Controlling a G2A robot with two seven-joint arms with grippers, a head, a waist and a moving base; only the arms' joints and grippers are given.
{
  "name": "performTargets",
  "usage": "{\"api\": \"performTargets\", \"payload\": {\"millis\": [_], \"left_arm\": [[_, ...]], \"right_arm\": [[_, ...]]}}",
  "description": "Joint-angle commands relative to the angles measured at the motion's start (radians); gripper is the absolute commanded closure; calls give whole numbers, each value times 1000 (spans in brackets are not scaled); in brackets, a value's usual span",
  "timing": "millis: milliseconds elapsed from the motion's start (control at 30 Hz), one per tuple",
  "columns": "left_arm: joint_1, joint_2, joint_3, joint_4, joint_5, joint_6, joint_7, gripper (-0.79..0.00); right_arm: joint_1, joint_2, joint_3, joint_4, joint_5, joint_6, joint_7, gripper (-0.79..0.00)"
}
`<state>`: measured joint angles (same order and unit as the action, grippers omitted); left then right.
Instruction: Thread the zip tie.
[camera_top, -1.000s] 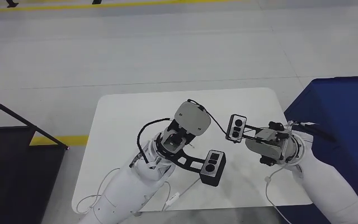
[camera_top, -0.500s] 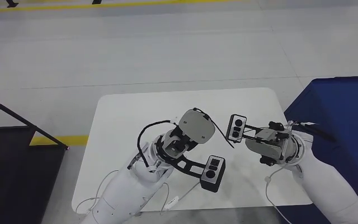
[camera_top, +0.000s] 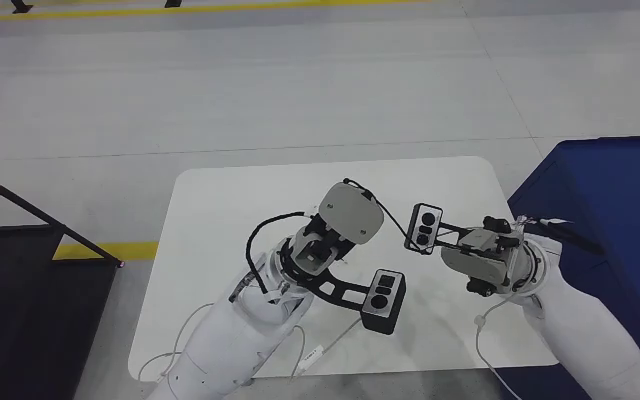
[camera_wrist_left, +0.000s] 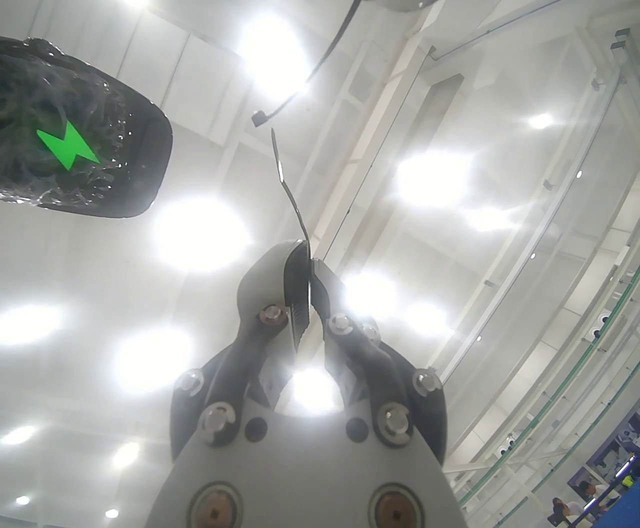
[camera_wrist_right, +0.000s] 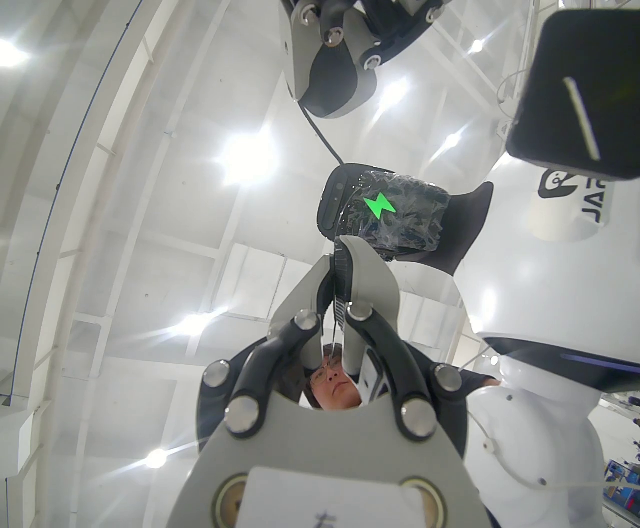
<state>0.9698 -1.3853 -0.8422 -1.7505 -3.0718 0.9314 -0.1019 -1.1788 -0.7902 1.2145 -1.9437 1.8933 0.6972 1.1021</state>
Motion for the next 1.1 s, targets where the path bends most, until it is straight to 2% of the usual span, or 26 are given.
{"api": "performTargets", "payload": {"millis": [0,1067], "left_arm": [[2,-1,1,-4,0,-1,4,0],[34,-10,-19,-23,0,-4,28,0]], "right_arm": [[-10,-2,13,-7,3,8,-9,0],[-54,-46,67,-28,-5,79,-59,0]]}}
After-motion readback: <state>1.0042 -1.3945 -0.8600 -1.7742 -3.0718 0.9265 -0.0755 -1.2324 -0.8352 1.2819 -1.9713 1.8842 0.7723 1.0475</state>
